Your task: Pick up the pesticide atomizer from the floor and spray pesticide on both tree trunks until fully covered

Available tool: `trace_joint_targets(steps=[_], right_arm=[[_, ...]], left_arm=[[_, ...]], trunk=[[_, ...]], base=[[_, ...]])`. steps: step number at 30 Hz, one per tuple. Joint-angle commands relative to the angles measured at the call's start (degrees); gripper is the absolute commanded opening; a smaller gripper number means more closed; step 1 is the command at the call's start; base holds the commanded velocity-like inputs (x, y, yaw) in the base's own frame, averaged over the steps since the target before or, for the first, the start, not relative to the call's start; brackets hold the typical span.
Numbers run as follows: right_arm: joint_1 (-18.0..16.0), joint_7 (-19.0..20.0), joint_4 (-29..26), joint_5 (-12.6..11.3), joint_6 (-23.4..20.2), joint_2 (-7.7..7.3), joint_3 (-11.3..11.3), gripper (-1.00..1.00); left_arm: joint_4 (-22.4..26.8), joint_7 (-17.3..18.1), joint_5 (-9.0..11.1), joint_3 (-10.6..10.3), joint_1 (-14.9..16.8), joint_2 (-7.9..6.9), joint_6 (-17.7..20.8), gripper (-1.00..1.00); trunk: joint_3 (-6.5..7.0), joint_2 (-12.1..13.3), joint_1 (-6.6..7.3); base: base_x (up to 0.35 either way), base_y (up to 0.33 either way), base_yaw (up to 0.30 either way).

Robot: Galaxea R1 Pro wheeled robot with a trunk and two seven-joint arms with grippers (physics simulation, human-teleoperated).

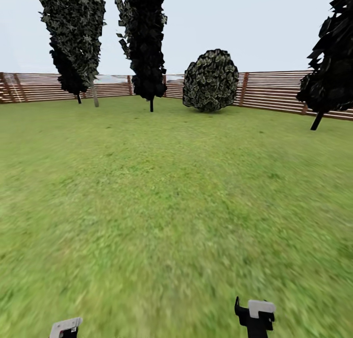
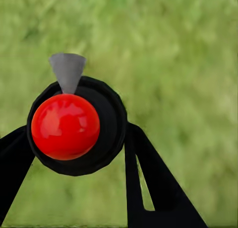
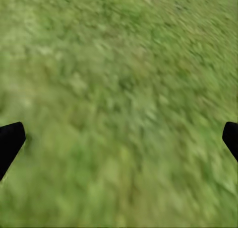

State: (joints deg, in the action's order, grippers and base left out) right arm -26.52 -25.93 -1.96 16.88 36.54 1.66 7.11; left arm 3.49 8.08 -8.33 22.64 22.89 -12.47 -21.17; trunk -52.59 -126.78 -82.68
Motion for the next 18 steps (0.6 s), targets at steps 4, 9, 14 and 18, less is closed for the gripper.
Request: trace_joint_targets(steps=[4,9,14,18], right_arm=[[-0.02,-0.26,0.03,0.61,0.12,0.01,0.45,1.0],[-0.02,-0.26,0.03,0.61,0.12,0.01,0.45,1.0],[-0.02,-0.26,0.03,0.61,0.12,0.01,0.45,1.0],[-0.02,-0.26,0.03,0.61,0.12,0.01,0.44,1.0]], left_arm=[[-0.07,0.18,-0.55,0.55,0.05,-0.01,-0.19,-1.0],[-0.07,0.18,-0.5,0.54,0.05,-0.01,-0.19,-1.0],[-0.07,0.18,-0.55,0.53,0.05,-0.01,-0.19,-1.0],[-0.07,0.18,-0.6,0.55,0.05,-0.01,-0.19,-1.0]], trunk=[[-0.05,-0.02,0.01],[-0.05,-0.02,0.01],[-0.05,-0.02,0.01],[-0.05,-0.02,0.01]], base=[[0.0,0.0,0.281],[0.0,0.0,0.282],[0.0,0.0,0.282],[0.0,0.0,0.281]])
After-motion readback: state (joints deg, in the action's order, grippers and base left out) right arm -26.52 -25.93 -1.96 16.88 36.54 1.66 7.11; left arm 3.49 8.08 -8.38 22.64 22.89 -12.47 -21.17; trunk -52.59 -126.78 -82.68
